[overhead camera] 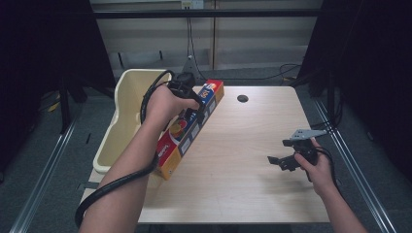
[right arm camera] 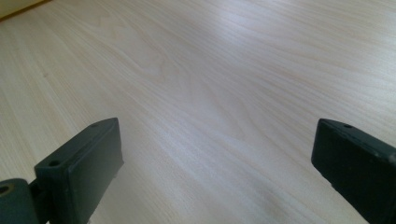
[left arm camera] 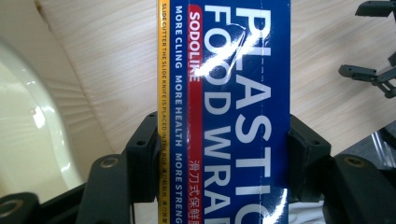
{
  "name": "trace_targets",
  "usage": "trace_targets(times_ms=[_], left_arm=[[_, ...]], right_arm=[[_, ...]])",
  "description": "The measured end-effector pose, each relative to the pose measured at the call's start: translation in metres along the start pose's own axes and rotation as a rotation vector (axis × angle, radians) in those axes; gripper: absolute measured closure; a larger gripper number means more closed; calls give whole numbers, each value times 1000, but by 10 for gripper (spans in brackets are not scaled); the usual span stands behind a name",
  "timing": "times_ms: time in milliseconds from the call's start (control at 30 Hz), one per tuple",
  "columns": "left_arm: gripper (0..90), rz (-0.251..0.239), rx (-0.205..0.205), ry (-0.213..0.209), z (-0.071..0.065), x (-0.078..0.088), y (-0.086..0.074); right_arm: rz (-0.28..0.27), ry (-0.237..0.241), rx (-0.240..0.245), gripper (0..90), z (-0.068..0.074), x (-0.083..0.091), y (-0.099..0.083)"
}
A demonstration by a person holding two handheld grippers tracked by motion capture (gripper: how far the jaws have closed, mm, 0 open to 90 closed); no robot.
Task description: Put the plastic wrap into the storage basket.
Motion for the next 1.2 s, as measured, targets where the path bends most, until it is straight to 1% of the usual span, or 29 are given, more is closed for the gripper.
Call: trace_targets(times_ms=[33, 67, 100, 167, 233, 267, 300, 400, 467, 667, 767, 800, 833, 867, 900, 967, 1100, 1133, 1167, 1200], left_arm=[[408, 8, 0, 10, 2, 2, -1], [408, 8, 0, 10, 2, 2, -1], [408, 0, 5, 2, 1, 3, -1], [408, 2, 10, 2, 4, 7, -1], [408, -6, 18, 5, 6, 11, -1], [408, -5, 15, 14, 8, 14, -1], [408, -9, 24, 15, 8, 15, -2], [408, -4, 26, 13, 9, 18, -3], [407, -15, 34, 17, 11, 22, -3], [408, -11, 40, 19, 16, 29, -6], [408, -14, 57, 18, 18, 32, -7], [408, -8, 55, 25, 21, 34, -9], [408, -15, 65, 30, 22, 34, -8], [408, -15, 65, 30, 22, 34, -8], [408, -5, 64, 23, 22, 36, -10], [408, -13, 64, 25, 24, 39, -9], [407, -15, 73, 27, 27, 44, -10], [407, -24, 84, 25, 27, 44, -10], [407, -20, 83, 30, 29, 46, -11], [408, -28, 89, 26, 29, 47, -11]], right_arm=[[1, -1, 1, 16, 0, 0, 0], [1, -1, 1, 16, 0, 0, 0], [0, -3, 0, 17, 0, 0, 0], [-1, -8, -1, 17, -1, 0, 0], [-3, -4, -1, 16, -1, 0, 0], [-2, -3, 0, 17, 0, 0, 0], [-1, -2, 2, 17, 0, 0, 0], [0, 0, 2, 17, 0, 0, 0], [1, 1, 2, 17, 0, 0, 0], [4, -1, 1, 17, 0, -1, 0], [3, 1, 7, 17, 1, -2, 0], [6, 1, 8, 17, 0, -2, -1], [8, -2, 4, 17, 0, -2, -1], [8, -2, 4, 17, 0, -2, -1], [6, -3, 7, 17, 0, -2, -1], [1, -5, 5, 17, 0, -2, 0], [0, -10, 5, 17, -1, -1, 0], [2, -11, 4, 17, -2, -1, 0], [4, -6, 3, 17, -1, -1, 0], [5, -6, 4, 17, -1, -1, 0]])
Point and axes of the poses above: each handheld gripper's, and its own axes: x roughly backward along the jaws, y roughly out of its top, z roughly to its left, the point moved 10 cm from there along -x, roughly forward along the jaws, and after that the axes turned 6 degrees about -y, right-handed, at the moved point
